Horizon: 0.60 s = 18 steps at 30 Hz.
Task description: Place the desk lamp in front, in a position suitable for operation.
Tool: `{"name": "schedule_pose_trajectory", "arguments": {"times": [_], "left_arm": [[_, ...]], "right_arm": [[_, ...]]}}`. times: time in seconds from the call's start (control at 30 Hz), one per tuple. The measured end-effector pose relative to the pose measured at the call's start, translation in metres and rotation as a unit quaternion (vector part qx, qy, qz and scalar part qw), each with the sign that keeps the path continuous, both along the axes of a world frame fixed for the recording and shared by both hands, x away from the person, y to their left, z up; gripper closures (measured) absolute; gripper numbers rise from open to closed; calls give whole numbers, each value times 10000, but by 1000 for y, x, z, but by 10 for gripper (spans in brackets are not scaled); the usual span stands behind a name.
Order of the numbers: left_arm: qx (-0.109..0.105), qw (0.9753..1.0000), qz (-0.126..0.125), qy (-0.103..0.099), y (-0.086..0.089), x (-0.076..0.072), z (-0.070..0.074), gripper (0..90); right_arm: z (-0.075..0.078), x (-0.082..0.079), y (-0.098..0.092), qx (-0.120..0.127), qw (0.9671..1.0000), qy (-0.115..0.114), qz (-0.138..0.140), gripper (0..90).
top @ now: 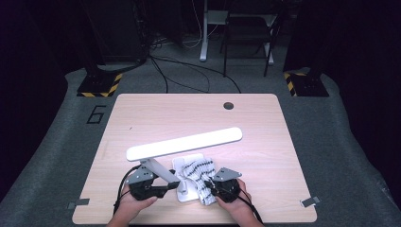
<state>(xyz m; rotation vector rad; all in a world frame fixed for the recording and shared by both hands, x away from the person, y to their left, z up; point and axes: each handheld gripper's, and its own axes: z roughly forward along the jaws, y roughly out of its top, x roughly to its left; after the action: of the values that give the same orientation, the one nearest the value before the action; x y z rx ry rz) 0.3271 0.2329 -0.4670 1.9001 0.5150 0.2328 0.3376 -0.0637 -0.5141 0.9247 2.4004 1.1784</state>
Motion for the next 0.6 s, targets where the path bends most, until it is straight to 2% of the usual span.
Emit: {"name": "schedule_pose_trajectory", "arguments": {"times": [0.13, 0.2, 0.3, 0.4, 0.43, 0.5, 0.53, 0.6], "left_arm": [[-22, 10000, 55, -17, -1, -1, 0, 531], [0, 10000, 30, 0, -1, -2, 0, 530], [-6, 10000, 57, -15, -1, -2, 0, 530], [-13, 10000, 56, 0, 0, -2, 0, 529], [-50, 10000, 39, 7, 0, -2, -1, 528], [-66, 10000, 54, -7, 0, -1, -1, 526], [-97, 9999, 19, 71, 0, -1, -1, 524], [-172, 9998, 64, 86, 0, -1, -2, 515]], "right_arm": [[1, 8, -2, -110, 9999, -40, -51, 785], [2, 13, -1, -81, 9998, 5, -178, 785], [4, 21, 1, -106, 9997, -3, -209, 785], [7, 25, 3, -8, 9997, 53, -258, 785], [12, 31, 6, 225, 9995, 109, -207, 785], [16, 34, 10, 349, 9992, 134, -156, 785], [18, 36, 14, 334, 9993, 142, -127, 785], [19, 38, 18, 322, 9994, 102, -75, 785]]}}
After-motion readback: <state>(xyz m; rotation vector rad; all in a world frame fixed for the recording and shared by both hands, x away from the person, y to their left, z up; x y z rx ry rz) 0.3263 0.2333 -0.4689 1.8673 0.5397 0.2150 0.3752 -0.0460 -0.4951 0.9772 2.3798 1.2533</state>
